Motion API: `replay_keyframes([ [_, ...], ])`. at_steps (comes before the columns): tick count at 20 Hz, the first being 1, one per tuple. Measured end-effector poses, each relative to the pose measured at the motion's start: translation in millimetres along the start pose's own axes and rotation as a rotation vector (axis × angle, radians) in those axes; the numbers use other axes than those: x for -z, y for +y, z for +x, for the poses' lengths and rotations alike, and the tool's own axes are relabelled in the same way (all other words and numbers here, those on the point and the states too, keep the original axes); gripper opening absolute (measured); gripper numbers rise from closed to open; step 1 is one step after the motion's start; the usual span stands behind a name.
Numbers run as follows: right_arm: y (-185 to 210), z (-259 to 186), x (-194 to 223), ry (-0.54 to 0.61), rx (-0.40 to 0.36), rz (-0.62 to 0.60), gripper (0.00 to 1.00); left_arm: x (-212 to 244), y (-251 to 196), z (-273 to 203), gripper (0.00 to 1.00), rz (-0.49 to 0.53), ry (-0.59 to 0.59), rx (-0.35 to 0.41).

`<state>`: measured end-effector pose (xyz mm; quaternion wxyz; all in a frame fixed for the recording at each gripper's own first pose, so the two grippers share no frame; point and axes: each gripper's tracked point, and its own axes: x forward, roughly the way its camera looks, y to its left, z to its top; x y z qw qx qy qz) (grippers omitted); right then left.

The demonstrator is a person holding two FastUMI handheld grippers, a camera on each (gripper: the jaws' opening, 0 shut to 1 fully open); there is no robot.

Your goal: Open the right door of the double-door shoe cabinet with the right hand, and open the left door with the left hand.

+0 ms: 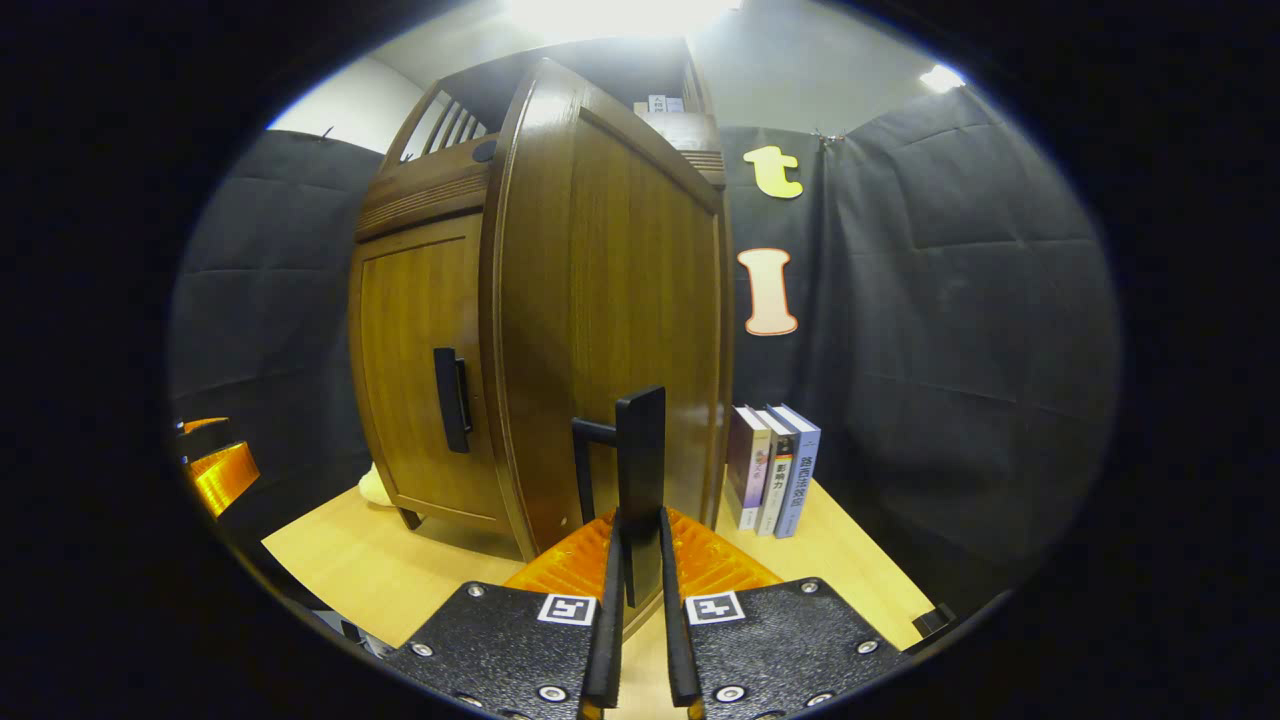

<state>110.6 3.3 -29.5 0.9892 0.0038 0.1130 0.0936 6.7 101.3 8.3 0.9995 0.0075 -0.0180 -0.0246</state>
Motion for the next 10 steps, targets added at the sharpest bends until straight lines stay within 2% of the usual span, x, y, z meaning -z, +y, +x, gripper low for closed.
replay_keyframes([
  [2, -15, -3, 1, 0.001, 0.037, -0.024, 0.16, -1, -2, 3, 0.94, 0.000, -0.007, 0.017],
  [4, -28, -6, 1, 0.001, 0.070, -0.033, 0.18, -2, -4, 6, 0.93, -0.002, -0.009, 0.028],
  [7, -44, -12, 3, 0.006, 0.099, -0.008, 0.17, -4, -8, 15, 0.93, -0.007, -0.008, 0.035],
  [8, -50, -14, 5, 0.010, 0.108, -0.004, 0.15, -4, -8, 16, 0.93, -0.005, -0.011, 0.035],
  [9, -57, -15, 8, 0.014, 0.119, -0.001, 0.06, -4, -8, 18, 0.93, -0.002, -0.013, 0.039],
  [10, -63, -17, 9, 0.008, 0.125, 0.002, 0.12, -5, -9, 20, 0.93, -0.001, -0.019, 0.043],
])
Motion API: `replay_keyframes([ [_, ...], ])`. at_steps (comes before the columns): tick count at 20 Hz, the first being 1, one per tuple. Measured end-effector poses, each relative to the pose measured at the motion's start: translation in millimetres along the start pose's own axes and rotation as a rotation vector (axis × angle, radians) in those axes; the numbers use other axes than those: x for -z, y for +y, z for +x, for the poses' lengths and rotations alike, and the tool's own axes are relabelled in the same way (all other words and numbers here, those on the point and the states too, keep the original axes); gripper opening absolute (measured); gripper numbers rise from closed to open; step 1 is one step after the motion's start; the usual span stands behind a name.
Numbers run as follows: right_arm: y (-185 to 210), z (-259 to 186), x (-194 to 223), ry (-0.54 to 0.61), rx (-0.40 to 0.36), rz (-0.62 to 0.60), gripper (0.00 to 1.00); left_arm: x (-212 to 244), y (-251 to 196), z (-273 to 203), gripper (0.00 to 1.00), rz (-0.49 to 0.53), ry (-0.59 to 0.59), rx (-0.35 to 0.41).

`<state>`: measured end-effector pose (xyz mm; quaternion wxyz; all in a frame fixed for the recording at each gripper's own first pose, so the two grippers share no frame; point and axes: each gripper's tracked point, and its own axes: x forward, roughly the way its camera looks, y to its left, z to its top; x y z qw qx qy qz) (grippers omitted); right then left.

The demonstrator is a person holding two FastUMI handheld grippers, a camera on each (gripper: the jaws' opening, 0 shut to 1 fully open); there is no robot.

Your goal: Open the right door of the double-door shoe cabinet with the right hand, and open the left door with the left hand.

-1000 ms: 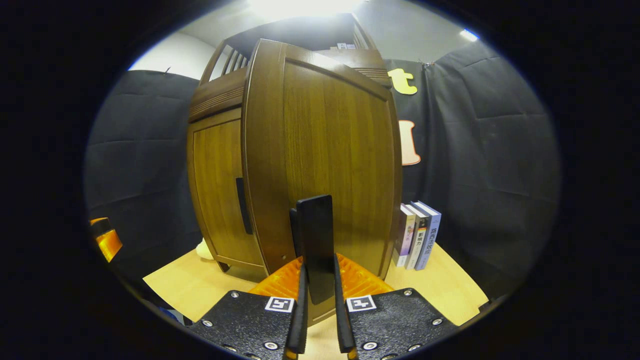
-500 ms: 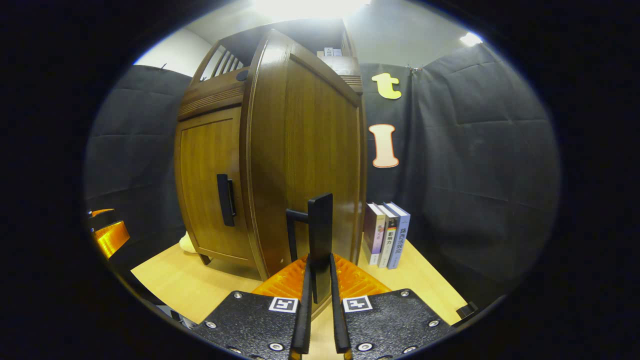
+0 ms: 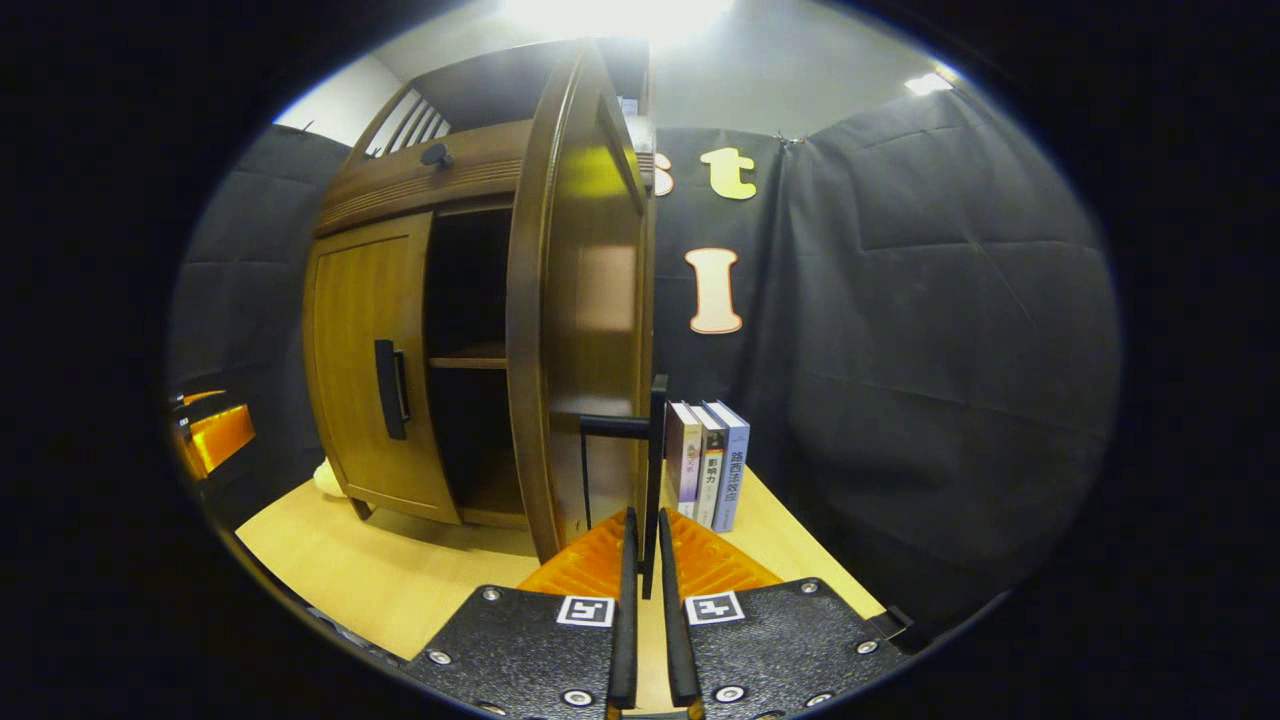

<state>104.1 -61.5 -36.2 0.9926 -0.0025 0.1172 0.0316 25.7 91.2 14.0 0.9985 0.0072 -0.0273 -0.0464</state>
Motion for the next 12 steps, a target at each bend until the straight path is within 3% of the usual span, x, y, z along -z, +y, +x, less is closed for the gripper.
replay_keyframes([
  [7, -42, -9, 12, -0.002, 0.082, -0.005, 0.13, 4, -5, 28, 0.93, -0.033, 0.008, 0.010],
  [8, -49, -10, 11, -0.014, 0.094, 0.000, 0.19, 7, -4, 28, 0.87, -0.040, 0.012, 0.009],
  [9, -54, -11, 11, -0.024, 0.107, 0.003, 0.22, 7, -6, 30, 0.87, -0.043, 0.014, 0.009],
  [10, -61, -11, 12, -0.030, 0.124, 0.003, 0.22, 7, -5, 32, 1.00, -0.040, 0.013, 0.009],
  [11, -69, -12, 13, -0.034, 0.148, 0.004, 0.25, 7, -6, 35, 0.93, -0.033, 0.010, 0.008],
  [12, -78, -15, 12, -0.043, 0.171, 0.014, 0.27, 9, -4, 39, 0.93, -0.026, 0.010, 0.007],
])
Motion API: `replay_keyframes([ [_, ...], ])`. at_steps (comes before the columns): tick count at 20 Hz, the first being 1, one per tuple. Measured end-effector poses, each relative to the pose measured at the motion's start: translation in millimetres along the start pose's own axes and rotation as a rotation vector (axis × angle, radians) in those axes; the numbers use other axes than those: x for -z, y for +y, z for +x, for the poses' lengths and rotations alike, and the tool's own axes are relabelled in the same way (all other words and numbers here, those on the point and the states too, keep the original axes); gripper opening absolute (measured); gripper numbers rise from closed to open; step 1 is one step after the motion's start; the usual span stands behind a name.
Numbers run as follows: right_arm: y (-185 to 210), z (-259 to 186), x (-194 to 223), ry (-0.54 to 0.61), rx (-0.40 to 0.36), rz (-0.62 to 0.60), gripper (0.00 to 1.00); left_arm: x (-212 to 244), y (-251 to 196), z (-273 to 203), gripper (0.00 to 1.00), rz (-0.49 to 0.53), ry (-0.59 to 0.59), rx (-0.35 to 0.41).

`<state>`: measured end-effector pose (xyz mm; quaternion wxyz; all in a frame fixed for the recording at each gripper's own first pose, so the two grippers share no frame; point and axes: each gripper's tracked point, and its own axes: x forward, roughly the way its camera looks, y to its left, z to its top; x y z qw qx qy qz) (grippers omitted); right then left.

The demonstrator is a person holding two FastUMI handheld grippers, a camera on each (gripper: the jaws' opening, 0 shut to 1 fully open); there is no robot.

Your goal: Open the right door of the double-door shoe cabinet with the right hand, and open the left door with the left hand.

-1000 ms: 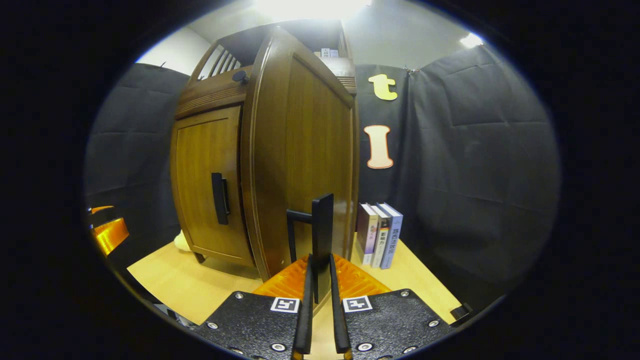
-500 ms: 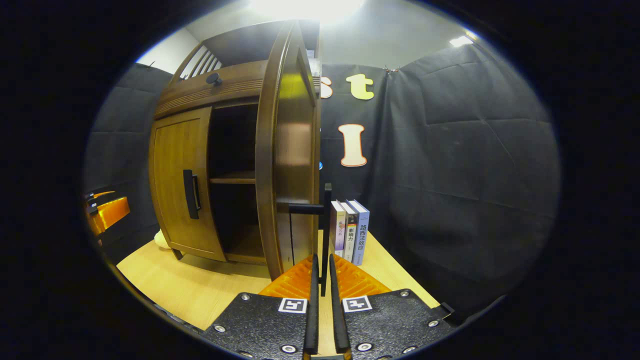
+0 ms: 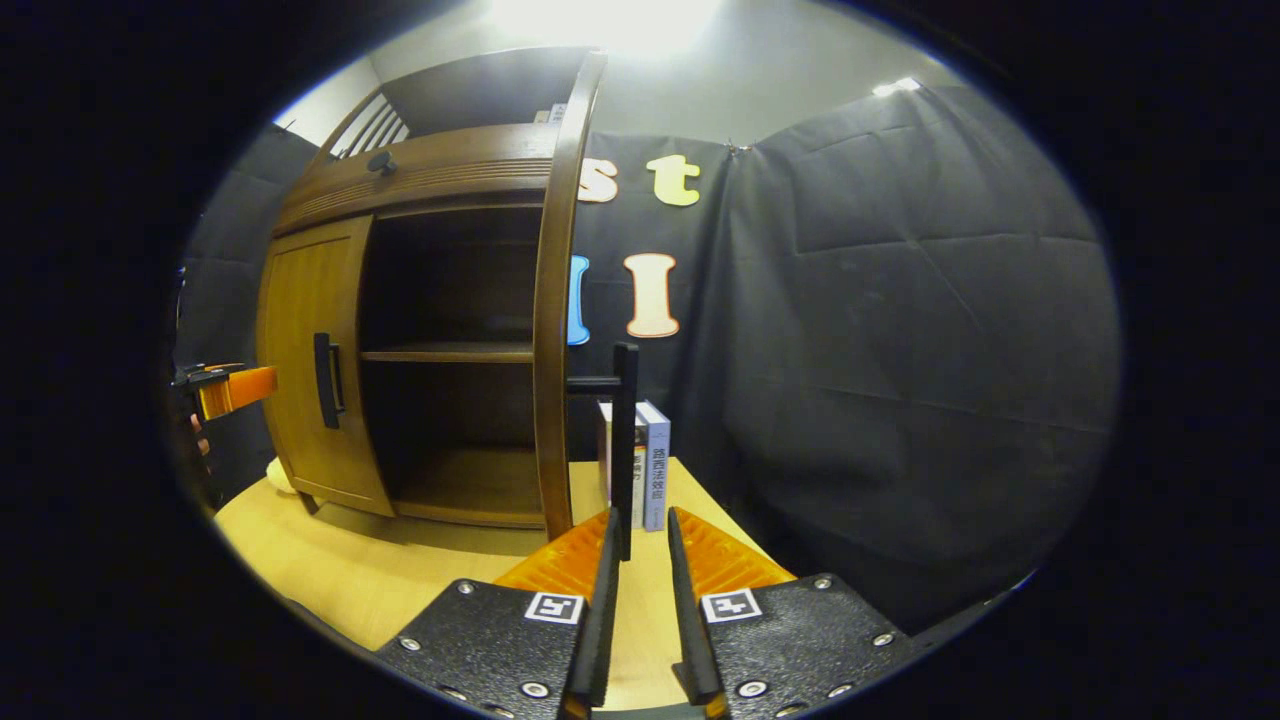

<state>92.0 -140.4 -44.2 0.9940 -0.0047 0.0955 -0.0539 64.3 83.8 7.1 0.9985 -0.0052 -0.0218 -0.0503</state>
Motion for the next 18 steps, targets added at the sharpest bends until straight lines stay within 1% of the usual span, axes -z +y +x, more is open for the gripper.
replay_keyframes([
  [1, -8, 0, -2, -0.010, 0.015, 0.016, 0.37, 1, 0, 3, 1.00, 0.002, 0.006, 0.000],
  [2, -12, 0, -2, -0.017, 0.016, 0.035, 0.48, 2, 0, 5, 0.87, -0.002, 0.013, 0.002],
  [3, -16, -2, 0, -0.021, 0.024, 0.051, 0.59, 2, -2, 7, 0.87, -0.009, 0.012, 0.003],
  [5, -23, -3, 1, -0.023, 0.036, 0.074, 0.82, 2, -2, 13, 1.00, -0.015, 0.010, -0.003],
  [6, -24, -4, 1, -0.024, 0.030, 0.082, 0.87, 2, -1, 16, 1.00, -0.013, 0.012, -0.009],
  [7, -25, -10, -3, -0.028, 0.021, 0.088, 0.93, 2, 1, 20, 0.93, -0.011, 0.010, -0.014],
  [9, -26, -18, 1, -0.036, 0.018, 0.078, 0.94, 3, 2, 25, 0.93, -0.014, 0.011, -0.019],
  [10, -27, -22, 3, -0.037, 0.022, 0.067, 0.94, 4, 3, 28, 0.87, -0.013, 0.013, -0.022],
  [11, -29, -25, 6, -0.032, 0.023, 0.056, 0.94, 5, 4, 31, 0.87, -0.011, 0.018, -0.027],
  [12, -30, -25, 8, -0.031, 0.026, 0.053, 0.92, 7, 6, 34, 0.93, -0.015, 0.022, -0.032],
  [13, -32, -29, 11, -0.030, 0.027, 0.058, 0.93, 10, 5, 36, 0.93, -0.022, 0.030, -0.031],
  [15, -36, -32, 15, -0.030, 0.034, 0.075, 0.92, 15, 4, 39, 0.94, -0.033, 0.055, -0.029],
  [16, -39, -33, 16, -0.026, 0.041, 0.079, 0.93, 18, 5, 40, 0.95, -0.033, 0.067, -0.032],
  [18, -44, -32, 22, -0.016, 0.056, 0.079, 0.94, 23, 8, 42, 0.97, -0.032, 0.093, -0.042],
])
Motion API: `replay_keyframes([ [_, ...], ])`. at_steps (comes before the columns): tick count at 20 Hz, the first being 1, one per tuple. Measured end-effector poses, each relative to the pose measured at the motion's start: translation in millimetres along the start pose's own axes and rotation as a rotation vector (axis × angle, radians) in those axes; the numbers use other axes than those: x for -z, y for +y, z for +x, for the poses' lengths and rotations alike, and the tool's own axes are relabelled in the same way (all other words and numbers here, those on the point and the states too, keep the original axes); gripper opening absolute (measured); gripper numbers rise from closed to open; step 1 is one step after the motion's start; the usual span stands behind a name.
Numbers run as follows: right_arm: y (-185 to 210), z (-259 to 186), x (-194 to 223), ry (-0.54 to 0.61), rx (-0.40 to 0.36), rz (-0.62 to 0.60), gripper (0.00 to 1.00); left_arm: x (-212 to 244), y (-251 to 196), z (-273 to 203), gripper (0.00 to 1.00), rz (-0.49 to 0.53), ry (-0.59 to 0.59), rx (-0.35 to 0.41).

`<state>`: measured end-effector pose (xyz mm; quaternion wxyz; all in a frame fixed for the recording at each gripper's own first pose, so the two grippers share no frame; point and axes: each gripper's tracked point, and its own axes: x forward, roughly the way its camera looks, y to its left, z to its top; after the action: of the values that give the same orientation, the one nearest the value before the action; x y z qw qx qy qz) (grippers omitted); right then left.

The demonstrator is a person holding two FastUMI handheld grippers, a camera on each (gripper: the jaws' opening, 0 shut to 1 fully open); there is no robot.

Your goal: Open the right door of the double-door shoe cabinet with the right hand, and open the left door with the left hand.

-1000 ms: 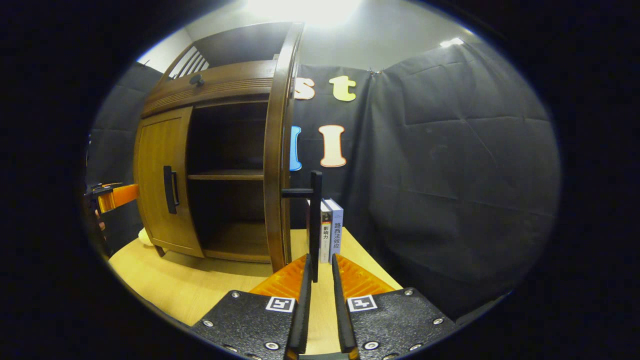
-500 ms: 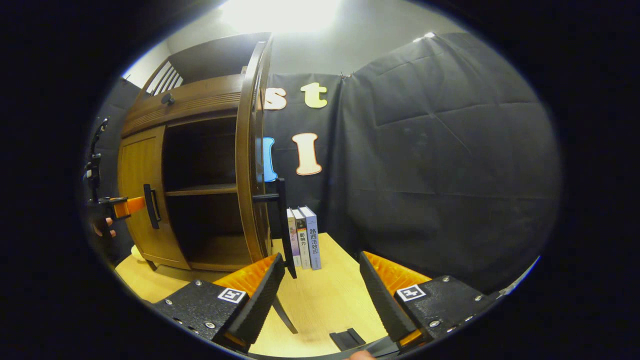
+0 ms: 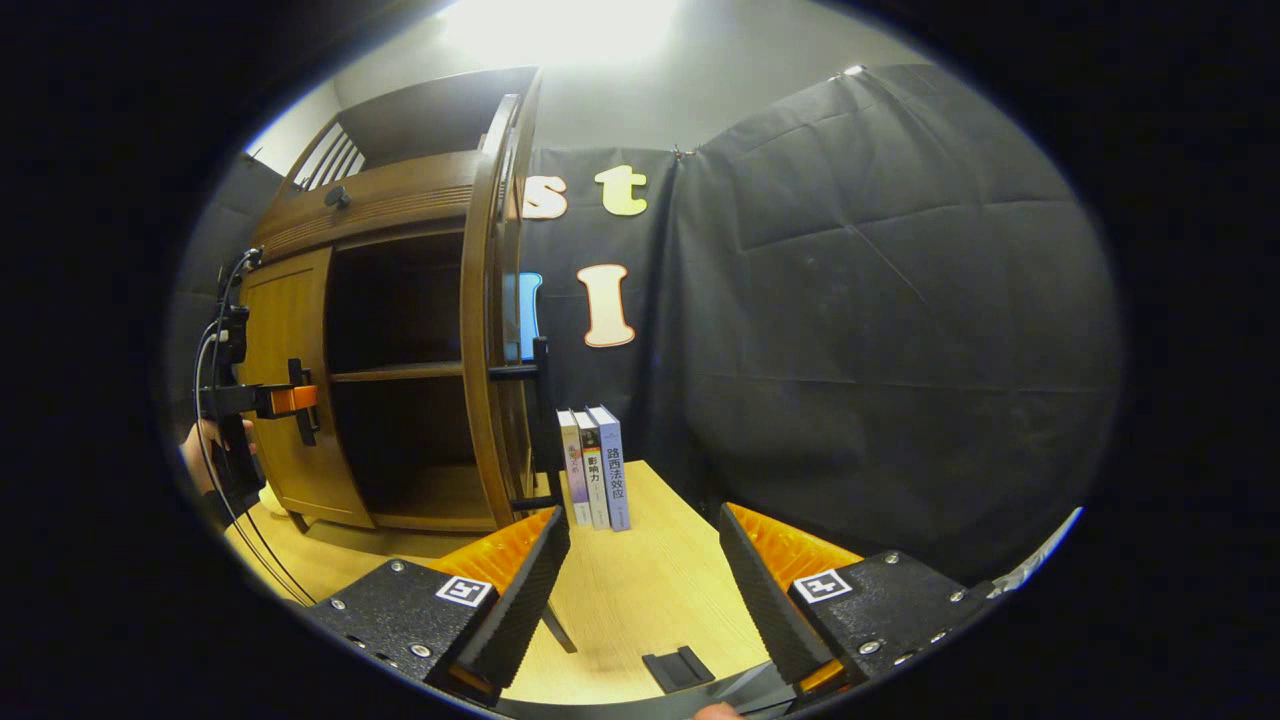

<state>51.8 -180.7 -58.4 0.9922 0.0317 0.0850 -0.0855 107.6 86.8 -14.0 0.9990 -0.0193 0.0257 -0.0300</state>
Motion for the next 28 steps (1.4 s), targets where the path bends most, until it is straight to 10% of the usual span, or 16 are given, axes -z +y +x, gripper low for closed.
replay_keyframes([
  [8, -3, 2, 12, 0.026, -0.003, 0.027, 0.93, 3, -6, 1, 0.84, -0.012, 0.039, -0.004],
  [16, 13, -1, -1, -0.020, -0.033, 0.019, 0.93, -2, -11, 0, 0.14, -0.025, 0.033, 0.005],
  [28, 63, -15, -9, -0.052, -0.132, 0.023, 0.93, 0, 6, -76, 0.14, -0.047, 0.034, 0.077],
])
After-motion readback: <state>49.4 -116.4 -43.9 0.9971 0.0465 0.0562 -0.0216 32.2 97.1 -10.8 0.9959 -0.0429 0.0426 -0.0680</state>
